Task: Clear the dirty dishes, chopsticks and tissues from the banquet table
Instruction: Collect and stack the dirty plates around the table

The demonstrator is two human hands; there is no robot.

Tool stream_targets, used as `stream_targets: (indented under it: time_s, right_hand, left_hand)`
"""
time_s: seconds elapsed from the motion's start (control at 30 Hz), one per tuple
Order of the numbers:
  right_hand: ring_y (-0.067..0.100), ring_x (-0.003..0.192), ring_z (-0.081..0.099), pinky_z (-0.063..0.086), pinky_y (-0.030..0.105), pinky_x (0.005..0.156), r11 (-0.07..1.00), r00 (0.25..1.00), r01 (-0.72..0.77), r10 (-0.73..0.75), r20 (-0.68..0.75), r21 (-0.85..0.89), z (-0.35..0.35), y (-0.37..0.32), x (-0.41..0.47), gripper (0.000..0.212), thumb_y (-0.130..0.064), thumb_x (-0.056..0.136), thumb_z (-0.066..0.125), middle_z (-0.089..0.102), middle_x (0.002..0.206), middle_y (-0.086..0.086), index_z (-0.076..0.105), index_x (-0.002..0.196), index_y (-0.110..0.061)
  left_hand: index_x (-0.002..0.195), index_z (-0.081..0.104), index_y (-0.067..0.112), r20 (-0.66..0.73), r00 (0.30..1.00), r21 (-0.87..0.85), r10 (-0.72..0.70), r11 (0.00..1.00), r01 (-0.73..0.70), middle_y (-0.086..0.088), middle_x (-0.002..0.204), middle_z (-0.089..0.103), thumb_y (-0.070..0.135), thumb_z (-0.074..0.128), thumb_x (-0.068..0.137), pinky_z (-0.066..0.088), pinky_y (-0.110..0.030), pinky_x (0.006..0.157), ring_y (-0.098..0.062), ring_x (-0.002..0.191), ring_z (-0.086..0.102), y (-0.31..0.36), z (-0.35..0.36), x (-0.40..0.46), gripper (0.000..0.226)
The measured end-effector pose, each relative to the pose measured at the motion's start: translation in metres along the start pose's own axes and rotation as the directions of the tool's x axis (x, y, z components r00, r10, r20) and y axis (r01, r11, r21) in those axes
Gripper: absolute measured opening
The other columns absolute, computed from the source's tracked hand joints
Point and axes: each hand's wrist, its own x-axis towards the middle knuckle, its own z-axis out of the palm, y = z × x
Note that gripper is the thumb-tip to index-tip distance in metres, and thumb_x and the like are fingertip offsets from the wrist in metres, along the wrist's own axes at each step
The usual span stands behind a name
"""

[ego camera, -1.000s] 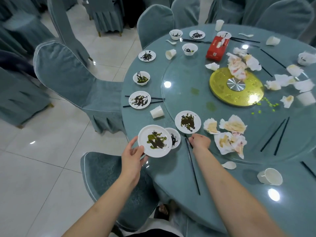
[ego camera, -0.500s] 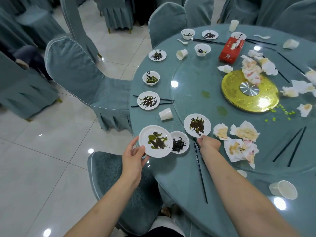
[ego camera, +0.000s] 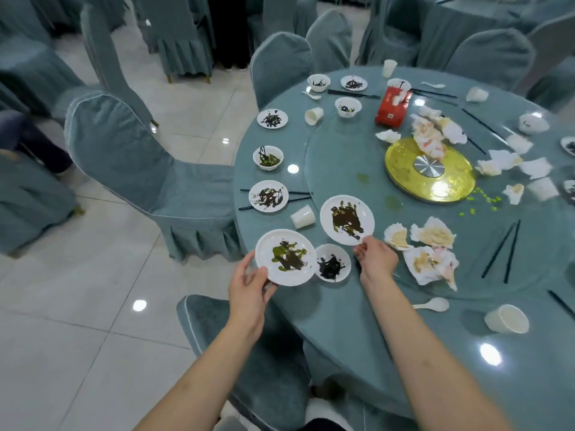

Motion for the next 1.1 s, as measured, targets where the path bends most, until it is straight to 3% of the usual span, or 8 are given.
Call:
stream_targets:
  time_s: [0.23, 0.5, 0.6, 0.73, 0.83, 0.93, 1.1]
  right_hand:
    - [0.014, 0.056, 0.051, 0.042, 0.024, 0.053, 0.998, 0.991, 0.044, -0.05, 0.124, 0.048, 0.013, 0.023, -0.107, 0.009, 0.004, 0.09, 0.061, 0.056, 0.066, 0.006, 0.063, 0.085, -0.003]
    - [0.013, 0.056, 0.049, 0.044, 0.025, 0.054, 0.987, 0.963, 0.134, -0.11, 0.245, -0.083, 0.046, 0.076, -0.209, 0.009, -0.002, 0.093, 0.064, 0.057, 0.062, 0.004, 0.068, 0.085, -0.004]
    - [0.014, 0.061, 0.053, 0.049, 0.026, 0.057, 0.985, 0.961, 0.152, -0.127, 0.244, -0.084, 0.059, 0.092, -0.237, 0.003, -0.003, 0.093, 0.066, 0.06, 0.069, 0.007, 0.069, 0.092, -0.002]
    - [0.018, 0.076, 0.062, 0.055, 0.031, 0.069, 0.979, 0.95, 0.181, -0.15, 0.274, -0.091, 0.074, 0.106, -0.266, 0.003, -0.003, 0.093, 0.069, 0.069, 0.089, 0.01, 0.071, 0.092, -0.005]
    - [0.024, 0.086, 0.07, 0.06, 0.036, 0.079, 0.97, 0.942, 0.196, -0.146, 0.301, -0.144, 0.087, 0.114, -0.278, 0.01, -0.004, 0.093, 0.068, 0.075, 0.102, 0.012, 0.073, 0.1, -0.008]
    - [0.028, 0.097, 0.072, 0.062, 0.042, 0.087, 0.959, 0.928, 0.22, -0.15, 0.34, -0.178, 0.102, 0.12, -0.285, 0.022, -0.003, 0.091, 0.069, 0.076, 0.107, 0.01, 0.074, 0.109, -0.013]
    - [0.028, 0.09, 0.07, 0.062, 0.04, 0.085, 0.959, 0.904, 0.232, -0.152, 0.399, -0.161, 0.136, 0.124, -0.302, 0.031, 0.005, 0.087, 0.066, 0.076, 0.105, 0.014, 0.074, 0.111, -0.013]
  left_hand:
    - [0.142, 0.055, 0.025, 0.093, 0.996, 0.049, -0.001, 0.999, -0.004, -0.009, 0.114, 0.071, 0.003, 0.056, 0.102, 0.058, -0.047, 0.097, -0.022, 0.112, 0.07, 0.04, -0.043, -0.007, 0.046]
    - [0.14, 0.056, 0.026, 0.206, 0.978, 0.021, 0.04, 0.999, -0.045, 0.001, 0.104, 0.077, 0.001, 0.057, 0.102, 0.061, -0.04, 0.091, -0.02, 0.108, 0.073, 0.091, -0.122, -0.014, 0.046]
    - [0.141, 0.055, 0.026, 0.25, 0.967, -0.005, 0.056, 0.998, -0.057, 0.001, 0.104, 0.078, 0.002, 0.057, 0.102, 0.061, -0.031, 0.083, -0.018, 0.108, 0.073, 0.106, -0.15, -0.016, 0.046]
    - [0.143, 0.054, 0.024, 0.267, 0.961, -0.018, 0.072, 0.997, -0.07, -0.002, 0.106, 0.077, 0.002, 0.056, 0.102, 0.061, -0.029, 0.08, -0.019, 0.109, 0.073, 0.12, -0.173, -0.019, 0.046]
    - [0.143, 0.053, 0.024, 0.281, 0.956, -0.024, 0.086, 0.996, -0.083, -0.001, 0.108, 0.077, 0.002, 0.056, 0.103, 0.061, -0.028, 0.079, -0.017, 0.108, 0.073, 0.132, -0.186, -0.019, 0.046]
    - [0.146, 0.052, 0.023, 0.287, 0.952, 0.003, 0.102, 0.994, -0.108, 0.001, 0.111, 0.077, 0.003, 0.056, 0.103, 0.061, -0.037, 0.09, -0.016, 0.111, 0.072, 0.145, -0.197, -0.01, 0.048]
    - [0.145, 0.054, 0.027, 0.281, 0.951, 0.0, 0.127, 0.991, -0.133, -0.003, 0.114, 0.075, 0.007, 0.056, 0.103, 0.06, -0.037, 0.093, -0.019, 0.115, 0.069, 0.168, -0.219, 0.006, 0.046]
